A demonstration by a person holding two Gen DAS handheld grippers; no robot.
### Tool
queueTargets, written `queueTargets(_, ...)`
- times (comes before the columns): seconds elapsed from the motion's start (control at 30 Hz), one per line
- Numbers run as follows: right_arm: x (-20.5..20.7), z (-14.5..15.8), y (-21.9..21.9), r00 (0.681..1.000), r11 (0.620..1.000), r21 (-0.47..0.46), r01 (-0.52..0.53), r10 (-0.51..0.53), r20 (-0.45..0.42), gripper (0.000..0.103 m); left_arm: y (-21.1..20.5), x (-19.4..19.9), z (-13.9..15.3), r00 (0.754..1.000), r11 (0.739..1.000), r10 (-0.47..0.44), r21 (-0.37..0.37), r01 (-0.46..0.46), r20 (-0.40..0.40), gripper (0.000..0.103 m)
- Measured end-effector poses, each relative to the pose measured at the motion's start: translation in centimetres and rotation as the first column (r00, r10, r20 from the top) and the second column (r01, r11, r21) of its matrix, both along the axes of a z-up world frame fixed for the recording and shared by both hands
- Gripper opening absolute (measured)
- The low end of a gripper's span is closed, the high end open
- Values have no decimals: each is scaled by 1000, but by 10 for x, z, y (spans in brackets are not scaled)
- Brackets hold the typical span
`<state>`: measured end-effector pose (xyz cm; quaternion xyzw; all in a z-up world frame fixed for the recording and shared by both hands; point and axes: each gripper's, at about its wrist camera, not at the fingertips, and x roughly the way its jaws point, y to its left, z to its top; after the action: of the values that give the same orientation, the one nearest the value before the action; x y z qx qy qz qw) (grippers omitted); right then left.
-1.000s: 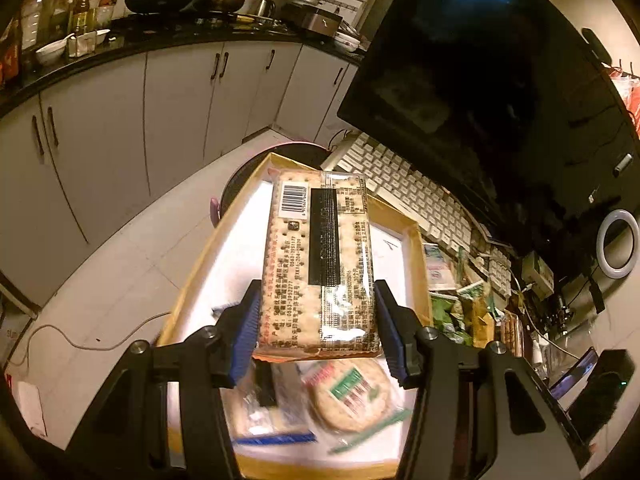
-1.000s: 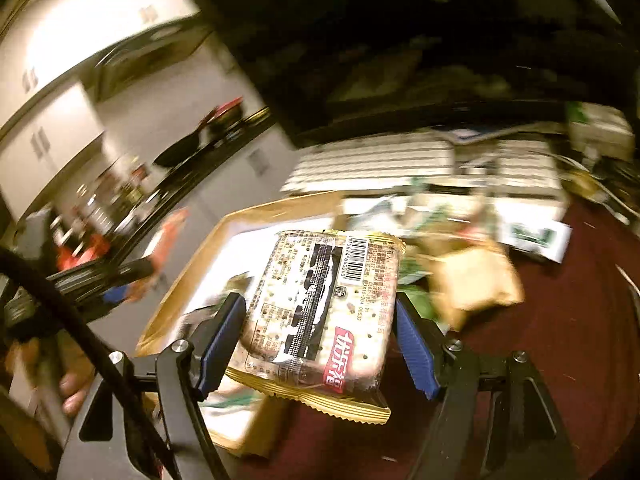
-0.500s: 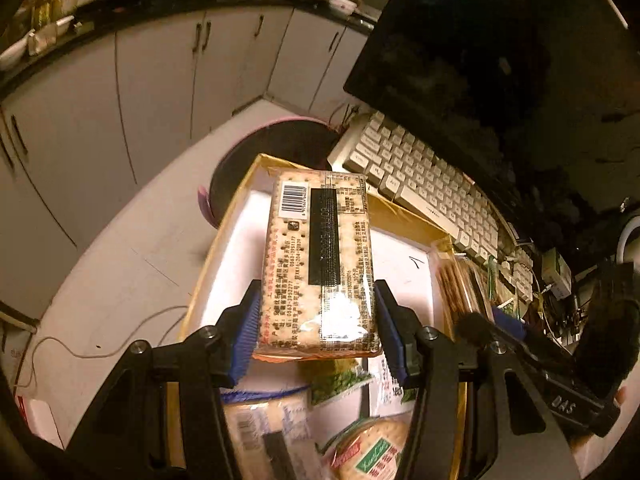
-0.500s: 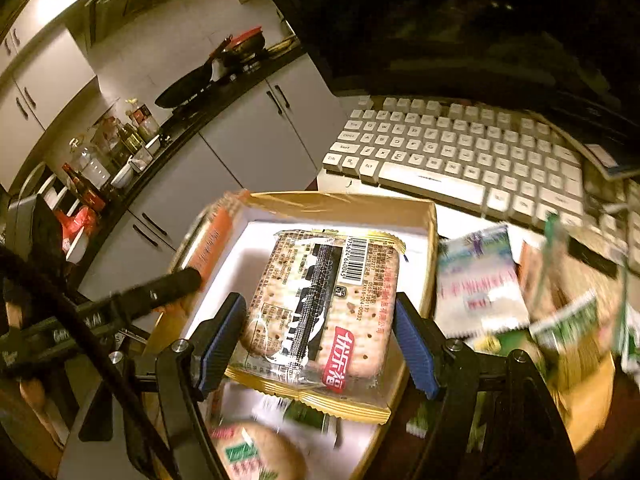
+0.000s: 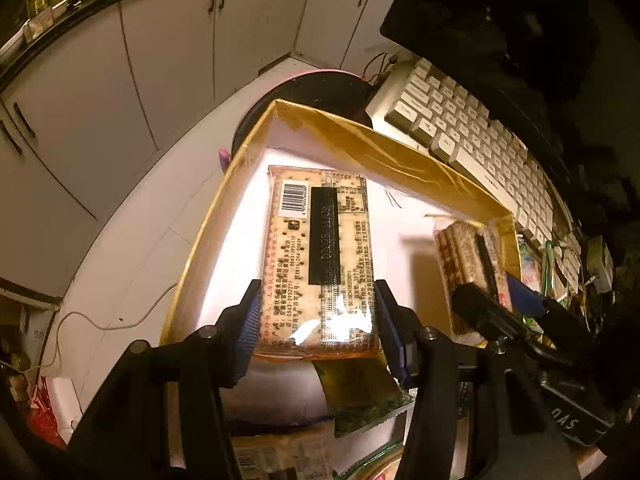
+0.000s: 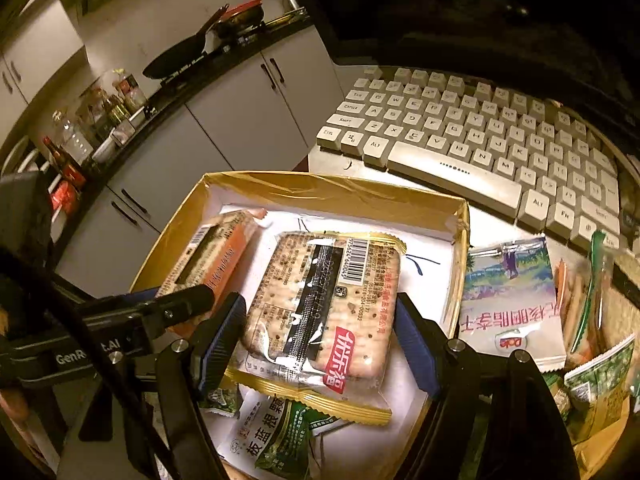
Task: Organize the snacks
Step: 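Carry both wafer packs into the tray and open both tools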
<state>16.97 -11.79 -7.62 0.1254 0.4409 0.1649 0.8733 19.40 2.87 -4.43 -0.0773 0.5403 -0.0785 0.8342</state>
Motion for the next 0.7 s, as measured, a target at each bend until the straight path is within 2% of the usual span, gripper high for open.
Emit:
queueTargets(0.13, 1, 0, 2, 1000, 1000, -26, -10, 10, -2, 77, 4, 4, -3, 1000, 1000, 7, 12, -7, -15, 60)
queueTargets(0.23, 2, 0, -2, 1000, 1000, 8, -9, 9, 0, 78, 10, 3, 2, 1000, 999, 19, -26, -19, -1, 71)
queueTargets(0.3, -1, 4, -7, 1000, 998, 57, -4, 4, 5, 78, 13, -4, 9, 999, 998, 28, -53, -27, 32, 72)
queueTargets(0.53, -54, 33, -28, 992, 992, 126, 10, -26, 123, 78, 7, -57, 46, 982, 999, 33, -9, -32, 183, 77)
queueTargets(0.7, -104, 20, -60, 994, 975, 219, -21, -5, 114, 78, -19, -104, 60, 962, 1000, -21, 25, 14, 272, 80)
